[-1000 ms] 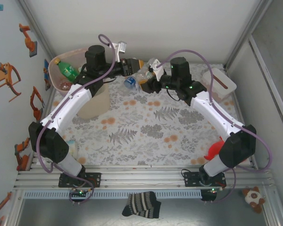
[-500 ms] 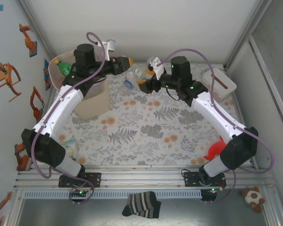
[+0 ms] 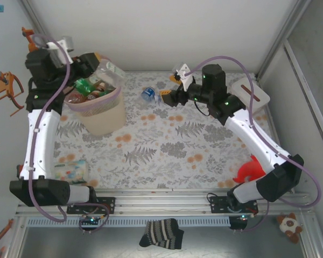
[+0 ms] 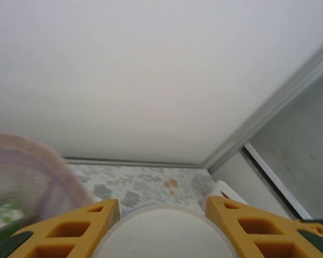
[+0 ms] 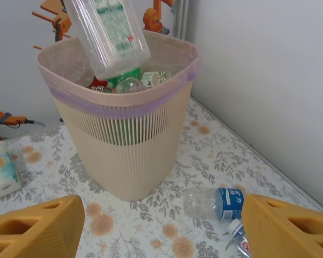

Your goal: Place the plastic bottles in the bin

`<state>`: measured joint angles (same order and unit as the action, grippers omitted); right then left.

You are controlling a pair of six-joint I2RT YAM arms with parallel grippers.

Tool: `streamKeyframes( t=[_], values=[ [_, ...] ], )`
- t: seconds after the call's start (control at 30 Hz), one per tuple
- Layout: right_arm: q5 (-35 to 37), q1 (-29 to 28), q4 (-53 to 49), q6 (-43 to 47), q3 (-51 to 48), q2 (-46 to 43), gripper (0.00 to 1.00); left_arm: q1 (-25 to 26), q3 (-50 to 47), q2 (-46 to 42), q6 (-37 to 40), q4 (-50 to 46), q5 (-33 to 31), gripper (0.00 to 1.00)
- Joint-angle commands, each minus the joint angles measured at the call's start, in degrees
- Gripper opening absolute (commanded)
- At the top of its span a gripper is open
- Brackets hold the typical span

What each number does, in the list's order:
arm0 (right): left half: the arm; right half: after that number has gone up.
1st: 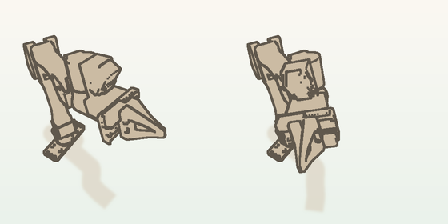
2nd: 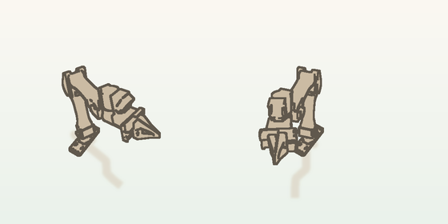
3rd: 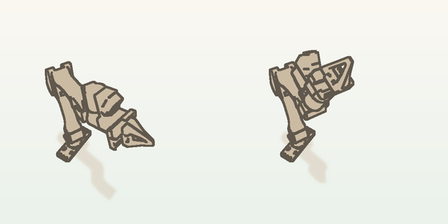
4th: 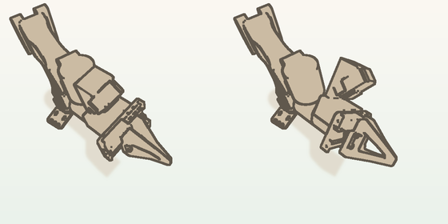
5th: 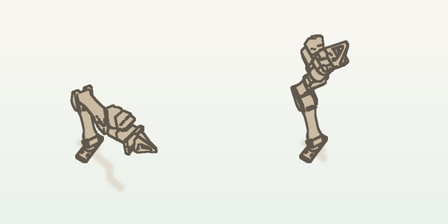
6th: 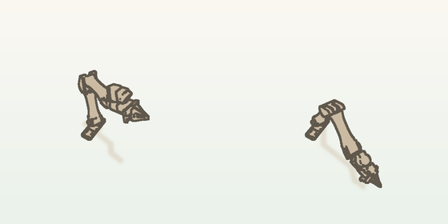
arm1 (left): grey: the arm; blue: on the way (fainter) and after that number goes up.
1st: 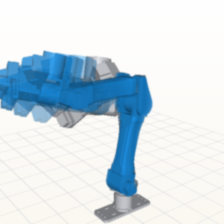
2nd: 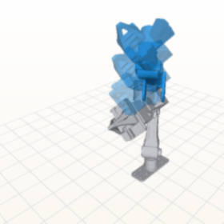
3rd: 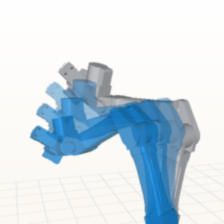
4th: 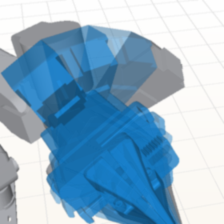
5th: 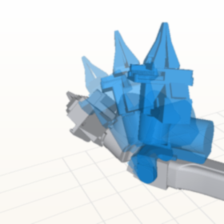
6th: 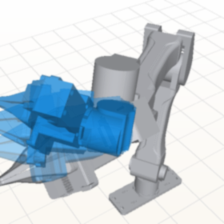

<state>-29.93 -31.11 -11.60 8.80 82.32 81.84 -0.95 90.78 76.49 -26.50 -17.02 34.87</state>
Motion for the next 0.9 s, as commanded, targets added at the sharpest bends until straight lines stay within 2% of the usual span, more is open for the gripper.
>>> streamKeyframes(
  t=[0.0,0.13,0.27,0.4,0.5,0.57,0.67,0.87],
  values=[
    [0.5,0.1,-0.9,0.3,-0.7,-0.7,0.76,-5.4,-2.1,-3.3,-3.0,-0.3,-0.1,0.33],
    [0.1,0.1,-0.9,0.3,-0.8,-0.7,0.76,-11.8,-4.3,-4.0,-5.9,0.2,1.0,0.33],
    [0.3,0.1,-1.6,1.1,-0.8,-1.0,0.76,-14.9,-6.8,-2.8,-8.3,2.2,4.1,0.33],
    [0.3,0.1,-2.4,1.5,-1.4,-1.5,0.76,-15.8,-8.9,-1.2,-7.6,1.7,4.7,0.34],
    [0.3,0.1,-2.2,1.6,-2.2,-1.8,0.76,-16.0,-11.5,0.4,-9.0,4.7,6.1,0.35],
    [0.1,0.1,-2.2,1.6,-2.5,-1.7,0.76,-15.9,-14.4,0.7,-11.6,10.1,6.3,0.34],
    [0.0,0.1,-2.6,1.7,-2.4,-1.7,0.75,-15.7,-18.2,0.5,-15.3,17.2,3.5,0.35],
    [0.0,0.0,-3.0,2.1,-3.1,-2.7,0.75,-13.0,-18.0,4.2,-15.9,19.8,0.1,0.39]
  ],
)
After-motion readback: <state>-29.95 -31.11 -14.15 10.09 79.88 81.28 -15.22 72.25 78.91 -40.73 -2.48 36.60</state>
